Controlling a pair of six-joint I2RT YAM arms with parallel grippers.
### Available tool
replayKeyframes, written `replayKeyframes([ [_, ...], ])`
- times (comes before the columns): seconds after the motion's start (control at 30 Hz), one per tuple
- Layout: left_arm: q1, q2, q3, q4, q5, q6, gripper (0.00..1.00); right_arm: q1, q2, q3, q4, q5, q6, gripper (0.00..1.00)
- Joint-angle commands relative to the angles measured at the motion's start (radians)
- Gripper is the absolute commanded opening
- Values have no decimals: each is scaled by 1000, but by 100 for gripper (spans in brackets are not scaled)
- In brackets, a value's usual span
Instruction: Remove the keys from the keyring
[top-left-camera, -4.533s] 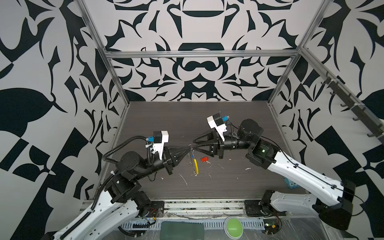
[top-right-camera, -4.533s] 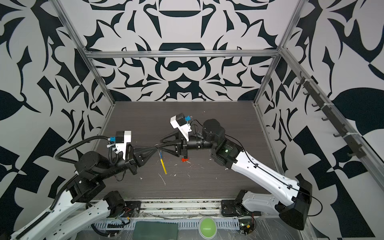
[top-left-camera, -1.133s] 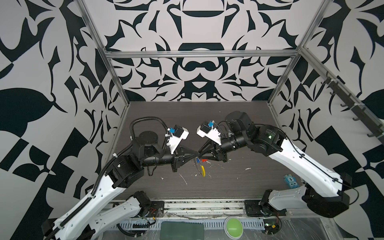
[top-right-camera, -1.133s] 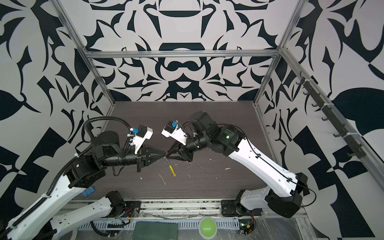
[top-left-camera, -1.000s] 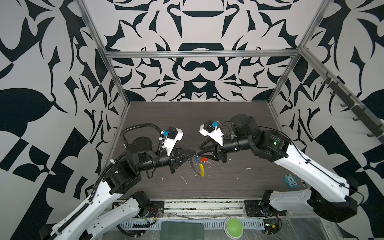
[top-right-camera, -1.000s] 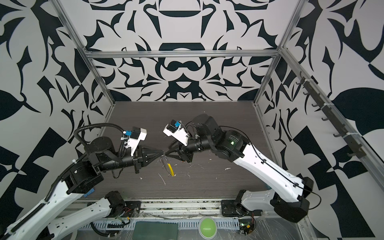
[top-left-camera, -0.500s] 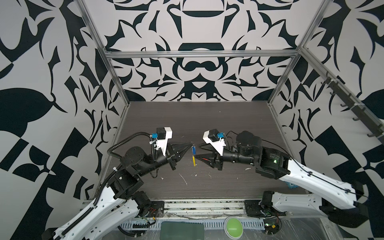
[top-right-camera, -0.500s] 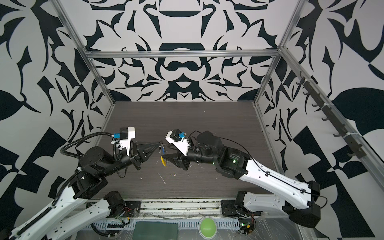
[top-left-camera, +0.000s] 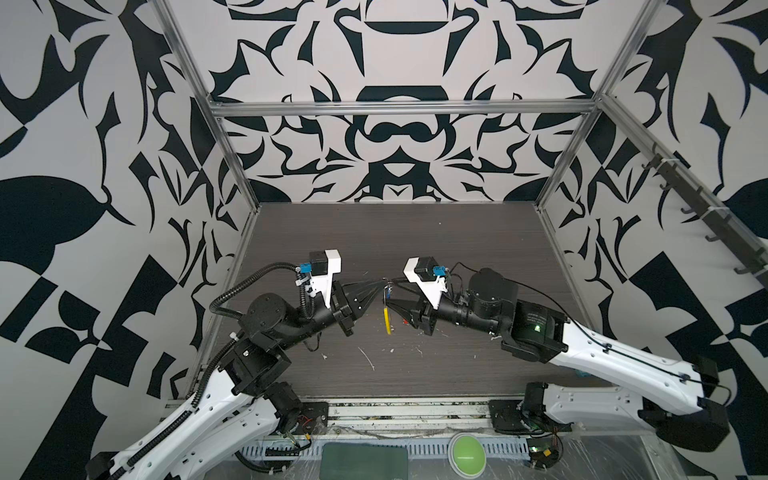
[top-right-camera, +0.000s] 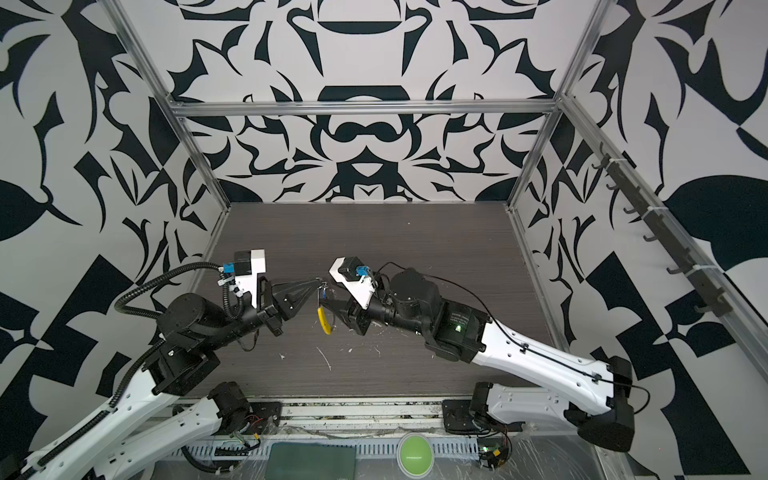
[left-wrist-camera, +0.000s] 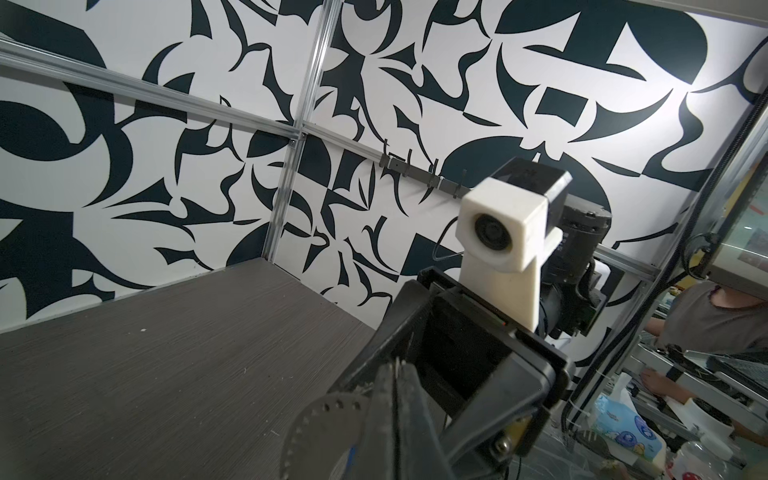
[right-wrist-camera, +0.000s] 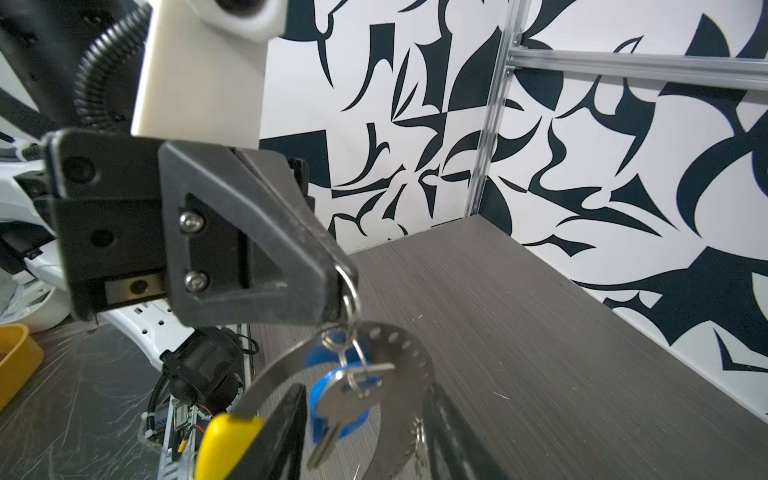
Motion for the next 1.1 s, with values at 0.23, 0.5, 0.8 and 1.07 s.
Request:
replayKeyframes([
  [0.23,0,-13,-19,49,5,-21,0,9,-7,24,45,3,-29,31],
  [0.5,0,-15,-21,49,3,-21,0,17,-11,33,11,-2,-43,11],
  [0.8,0,-22,-30,64,-24,-22,0,38,7,51,-42,-25,-80,0],
  [1.07,0,-32,-48,82,-22,-24,0,80,47,84,-126,-68,-132,0],
])
